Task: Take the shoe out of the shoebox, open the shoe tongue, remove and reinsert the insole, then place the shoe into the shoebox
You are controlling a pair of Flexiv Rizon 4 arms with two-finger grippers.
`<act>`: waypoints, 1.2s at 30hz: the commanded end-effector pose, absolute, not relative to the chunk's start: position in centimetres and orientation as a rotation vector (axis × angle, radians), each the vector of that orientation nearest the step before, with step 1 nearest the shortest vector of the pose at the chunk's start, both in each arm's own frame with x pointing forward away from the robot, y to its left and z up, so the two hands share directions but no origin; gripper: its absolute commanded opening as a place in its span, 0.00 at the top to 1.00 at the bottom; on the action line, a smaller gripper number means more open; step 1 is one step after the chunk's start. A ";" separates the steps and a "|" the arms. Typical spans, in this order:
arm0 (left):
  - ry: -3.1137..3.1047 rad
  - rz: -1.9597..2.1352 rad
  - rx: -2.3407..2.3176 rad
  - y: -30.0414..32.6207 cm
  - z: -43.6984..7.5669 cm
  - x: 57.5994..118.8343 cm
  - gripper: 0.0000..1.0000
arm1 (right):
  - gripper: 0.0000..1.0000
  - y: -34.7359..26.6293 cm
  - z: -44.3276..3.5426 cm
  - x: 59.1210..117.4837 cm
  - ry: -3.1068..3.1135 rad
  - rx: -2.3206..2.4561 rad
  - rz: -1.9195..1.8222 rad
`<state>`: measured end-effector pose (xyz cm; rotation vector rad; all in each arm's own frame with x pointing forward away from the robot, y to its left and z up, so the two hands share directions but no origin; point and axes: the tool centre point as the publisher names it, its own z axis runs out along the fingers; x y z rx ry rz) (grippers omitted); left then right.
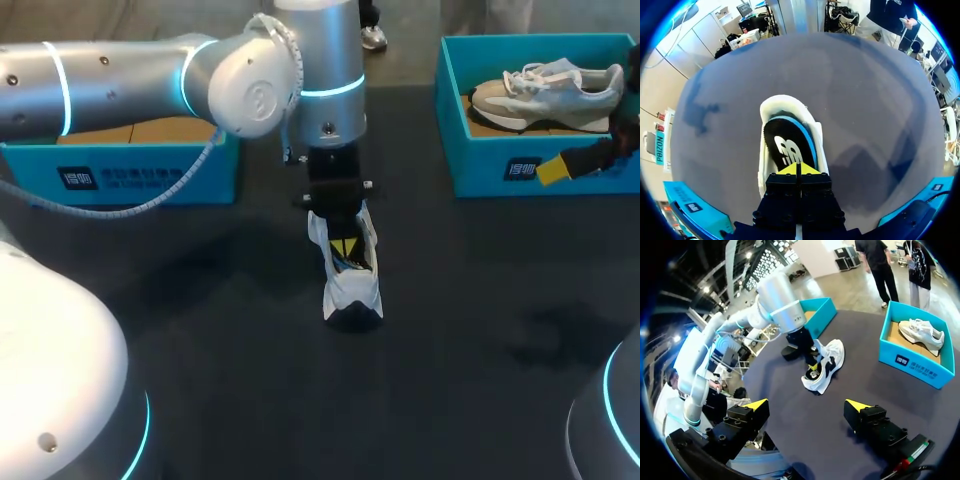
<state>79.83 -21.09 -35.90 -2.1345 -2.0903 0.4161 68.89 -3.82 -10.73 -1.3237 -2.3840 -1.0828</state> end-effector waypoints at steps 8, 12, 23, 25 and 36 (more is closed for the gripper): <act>-2.080 0.413 -2.104 -21.0 -38.4 79.6 1.00 | 0.00 -3.8 -10.7 68.8 -2.384 -1.326 -1.081; -2.090 0.413 -2.098 -21.0 -39.0 79.1 1.00 | 0.00 -3.8 -10.7 68.8 -2.384 -1.326 -1.081; -2.133 0.457 -2.134 -20.6 -35.9 79.0 1.00 | 0.00 -3.8 -10.7 68.8 -2.384 -1.326 -1.081; -2.119 0.455 -2.147 -20.5 -35.5 78.9 1.00 | 0.00 -3.8 -10.7 68.8 -2.384 -1.326 -1.081; -2.076 0.460 -2.150 -21.0 -37.4 77.8 1.00 | 0.00 -3.8 -10.7 68.8 -2.384 -1.326 -1.081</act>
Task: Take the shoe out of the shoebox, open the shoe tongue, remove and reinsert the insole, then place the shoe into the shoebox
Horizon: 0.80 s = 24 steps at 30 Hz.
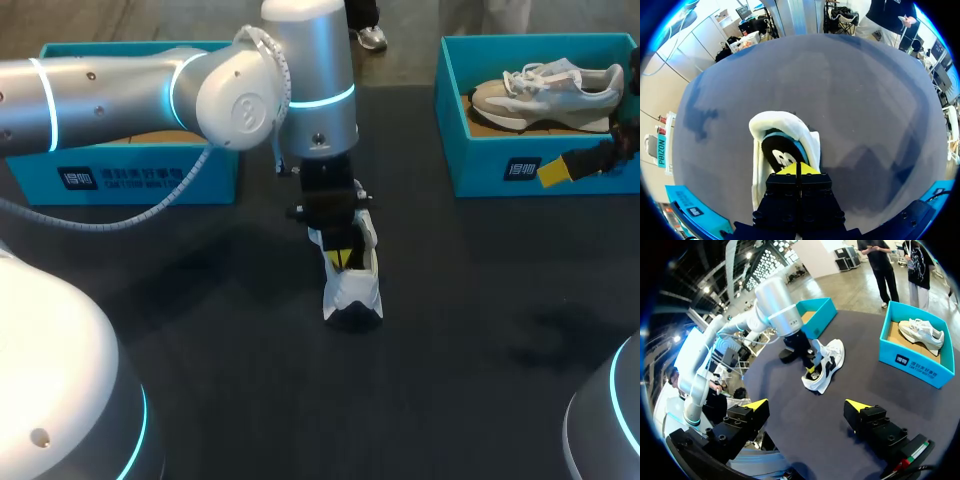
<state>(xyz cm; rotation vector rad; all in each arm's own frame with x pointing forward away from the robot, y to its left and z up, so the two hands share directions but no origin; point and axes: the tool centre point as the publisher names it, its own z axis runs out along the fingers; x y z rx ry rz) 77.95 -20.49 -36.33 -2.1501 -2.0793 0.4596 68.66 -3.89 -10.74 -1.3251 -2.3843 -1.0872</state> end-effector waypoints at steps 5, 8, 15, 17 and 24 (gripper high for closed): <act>-2.068 0.448 -2.146 -21.4 -38.5 77.4 1.00 | 0.00 -3.8 -10.7 68.8 -2.384 -1.326 -1.081; -2.070 0.454 -2.133 -21.4 -39.0 77.2 1.00 | 0.00 -3.8 -10.7 68.8 -2.384 -1.326 -1.081; -2.079 0.460 -2.153 -21.8 -38.2 77.2 1.00 | 0.00 -3.8 -10.7 68.8 -2.384 -1.326 -1.081; -2.088 0.465 -2.161 -21.8 -37.4 77.5 1.00 | 0.00 -3.8 -10.7 68.8 -2.384 -1.326 -1.081; -2.056 0.390 -2.219 -22.0 -36.4 77.4 1.00 | 0.00 -3.8 -10.7 68.8 -2.384 -1.326 -1.081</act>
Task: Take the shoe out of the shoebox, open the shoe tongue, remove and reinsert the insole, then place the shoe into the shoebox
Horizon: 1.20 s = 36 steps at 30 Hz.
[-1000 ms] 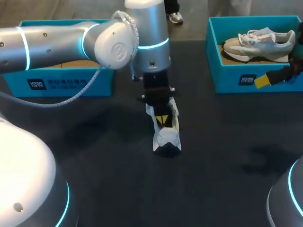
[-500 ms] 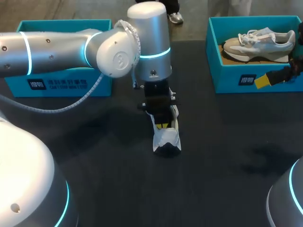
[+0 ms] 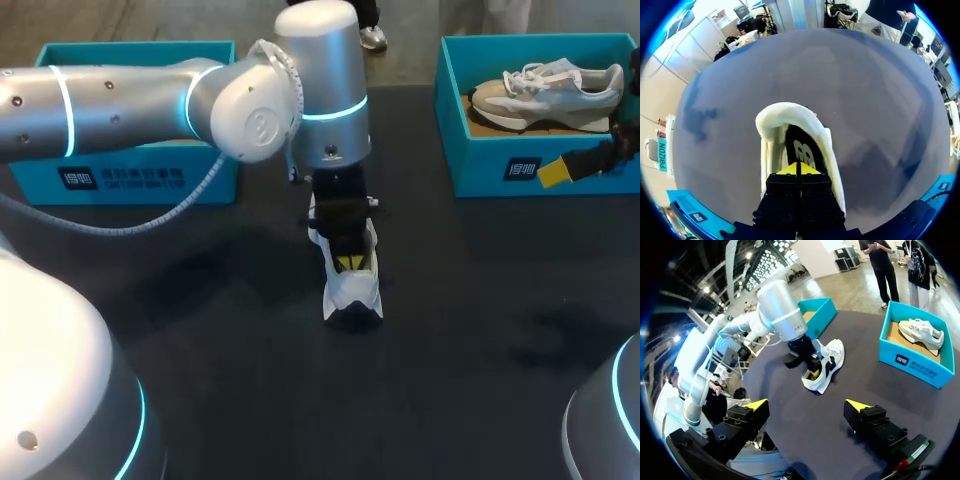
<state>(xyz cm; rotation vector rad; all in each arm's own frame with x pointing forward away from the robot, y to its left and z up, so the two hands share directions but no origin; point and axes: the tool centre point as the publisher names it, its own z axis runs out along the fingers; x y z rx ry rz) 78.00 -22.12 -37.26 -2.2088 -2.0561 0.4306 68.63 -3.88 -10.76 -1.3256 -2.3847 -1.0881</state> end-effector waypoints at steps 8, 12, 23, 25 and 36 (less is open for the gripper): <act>-2.036 0.370 -2.198 -21.8 -37.6 76.6 1.00 | 0.00 -3.8 -10.7 68.8 -2.384 -1.326 -1.081; -2.031 0.352 -2.181 -21.6 -38.4 76.0 1.00 | 0.00 -3.8 -10.7 68.8 -2.384 -1.326 -1.081; -2.057 0.345 -2.135 -22.1 -41.3 75.5 1.00 | 0.00 -3.8 -10.7 68.8 -2.384 -1.326 -1.081; -2.076 0.339 -2.122 -22.3 -42.0 75.5 1.00 | 0.00 -3.8 -10.7 68.8 -2.384 -1.326 -1.081; -2.142 0.342 -2.171 -22.0 -39.4 76.3 1.00 | 0.00 -3.8 -10.7 68.8 -2.384 -1.326 -1.081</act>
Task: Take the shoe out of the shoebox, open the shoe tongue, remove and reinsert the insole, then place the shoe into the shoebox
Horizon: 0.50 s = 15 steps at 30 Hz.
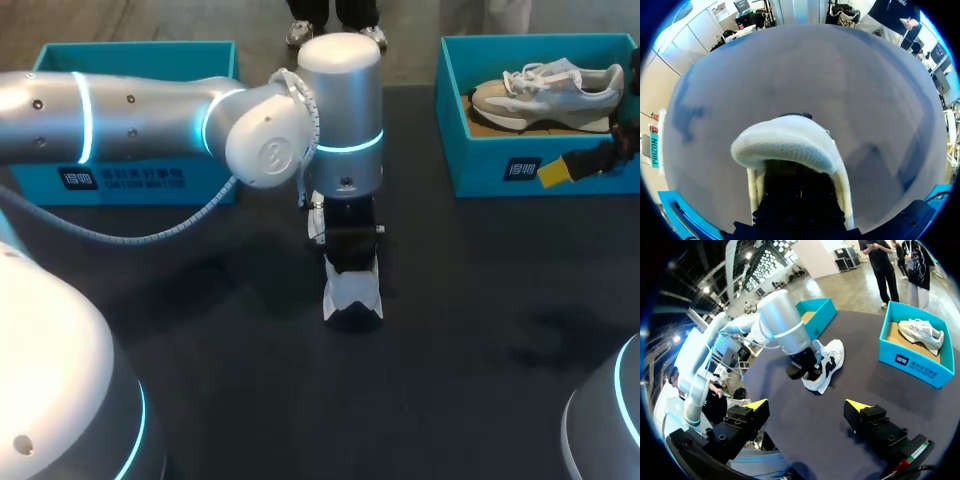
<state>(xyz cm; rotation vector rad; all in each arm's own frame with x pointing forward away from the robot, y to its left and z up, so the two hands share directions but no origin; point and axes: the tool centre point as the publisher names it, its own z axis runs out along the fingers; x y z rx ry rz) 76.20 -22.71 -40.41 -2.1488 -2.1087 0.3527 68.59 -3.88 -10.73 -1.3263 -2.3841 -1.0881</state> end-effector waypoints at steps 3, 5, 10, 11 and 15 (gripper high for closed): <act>-2.191 0.331 -2.189 -21.9 -38.4 77.3 1.00 | 0.00 -3.8 -10.7 68.8 -2.384 -1.326 -1.081; -2.199 0.314 -2.196 -21.9 -38.4 77.9 1.00 | 0.00 -3.8 -10.7 68.8 -2.384 -1.326 -1.081; -2.211 0.265 -2.192 -22.0 -39.3 79.0 1.00 | 0.00 -3.8 -10.7 68.8 -2.384 -1.326 -1.081; -2.209 0.258 -2.189 -22.0 -39.5 79.0 1.00 | 0.00 -3.8 -10.7 68.8 -2.384 -1.326 -1.081; -2.188 0.230 -2.175 -22.0 -40.7 79.1 1.00 | 0.00 -3.8 -10.7 68.8 -2.384 -1.326 -1.081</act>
